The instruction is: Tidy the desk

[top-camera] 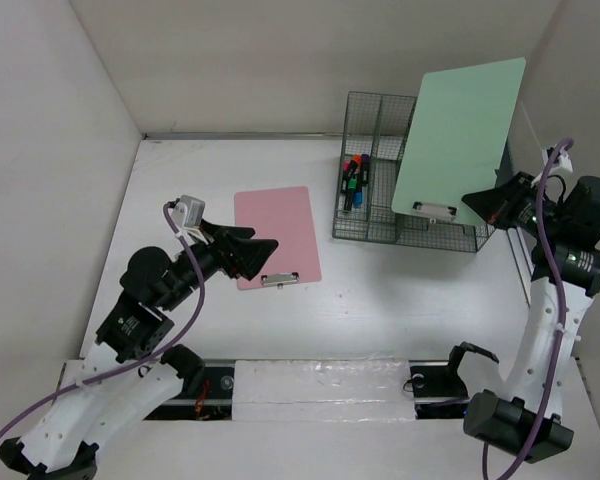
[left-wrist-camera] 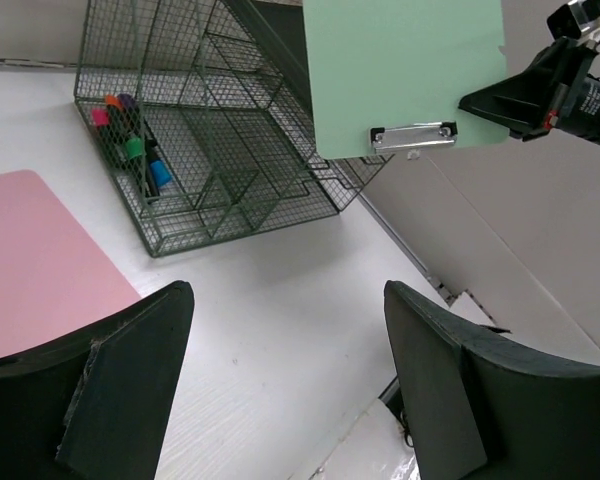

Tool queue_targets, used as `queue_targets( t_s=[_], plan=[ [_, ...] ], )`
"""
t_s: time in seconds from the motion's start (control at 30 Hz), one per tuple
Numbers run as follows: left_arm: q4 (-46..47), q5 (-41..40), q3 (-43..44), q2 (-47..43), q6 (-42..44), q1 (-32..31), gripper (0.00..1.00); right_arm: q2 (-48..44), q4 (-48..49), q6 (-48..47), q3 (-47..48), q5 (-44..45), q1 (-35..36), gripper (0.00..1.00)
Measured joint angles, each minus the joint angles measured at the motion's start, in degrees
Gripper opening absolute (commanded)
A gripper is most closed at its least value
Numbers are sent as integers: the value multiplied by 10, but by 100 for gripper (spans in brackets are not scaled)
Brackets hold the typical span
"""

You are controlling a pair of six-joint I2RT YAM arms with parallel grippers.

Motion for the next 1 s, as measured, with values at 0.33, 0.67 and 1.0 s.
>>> queue_targets(
  t_s=[0.33, 0.67, 1.0],
  plan=[
    [-9, 19, 1, -17, 4, -13, 73, 19, -208, -98, 181, 146, 0, 0],
    [-12, 26, 2, -24, 3, -19, 73, 53, -270, -153, 201, 206, 0, 0],
    [-13, 32, 2, -26, 3, -19, 73, 190, -277, -158, 261, 154, -2, 0]
  ],
)
